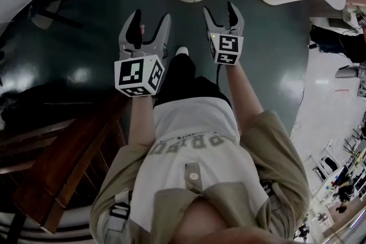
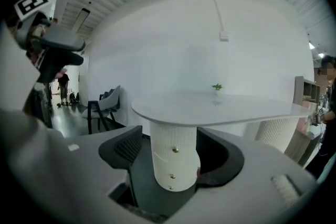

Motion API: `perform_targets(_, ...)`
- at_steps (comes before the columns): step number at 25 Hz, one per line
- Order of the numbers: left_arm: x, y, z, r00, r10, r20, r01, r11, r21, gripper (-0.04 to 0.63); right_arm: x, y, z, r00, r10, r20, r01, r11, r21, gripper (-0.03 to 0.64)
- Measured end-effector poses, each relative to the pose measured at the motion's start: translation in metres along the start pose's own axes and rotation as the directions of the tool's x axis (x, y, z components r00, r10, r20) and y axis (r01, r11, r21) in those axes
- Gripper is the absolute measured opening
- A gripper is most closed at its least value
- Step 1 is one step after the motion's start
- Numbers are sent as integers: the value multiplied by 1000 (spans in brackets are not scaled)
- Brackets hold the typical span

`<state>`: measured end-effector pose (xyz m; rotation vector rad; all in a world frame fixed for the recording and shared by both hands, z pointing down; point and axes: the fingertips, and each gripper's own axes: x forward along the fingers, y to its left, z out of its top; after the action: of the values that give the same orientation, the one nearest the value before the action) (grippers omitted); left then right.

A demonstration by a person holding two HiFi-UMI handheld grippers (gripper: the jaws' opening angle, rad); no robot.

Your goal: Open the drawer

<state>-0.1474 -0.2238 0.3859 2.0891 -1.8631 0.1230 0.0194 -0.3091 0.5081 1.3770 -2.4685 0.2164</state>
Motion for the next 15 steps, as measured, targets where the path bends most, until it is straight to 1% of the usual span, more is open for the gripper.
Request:
perform_targets(5, 23, 2, -31, 999, -31, -26, 32, 999, 13, 316, 46, -2, -67, 994, 8, -108, -8, 1000, 2, 313)
perform_targets(9, 40, 1, -63, 997, -53, -62, 54, 998, 10, 316, 81, -4, -115, 984, 17, -178, -17, 1000, -1, 309)
perform_targets(12, 49, 2, -93, 995, -55, -88, 54, 998, -8, 316, 102, -5, -150, 974, 25, -223, -20, 999, 25, 308)
perform_targets(15, 55, 4, -122, 994, -44, -102, 42, 999, -24, 316, 119, -9, -180, 969, 18, -246, -14, 1000, 18, 305)
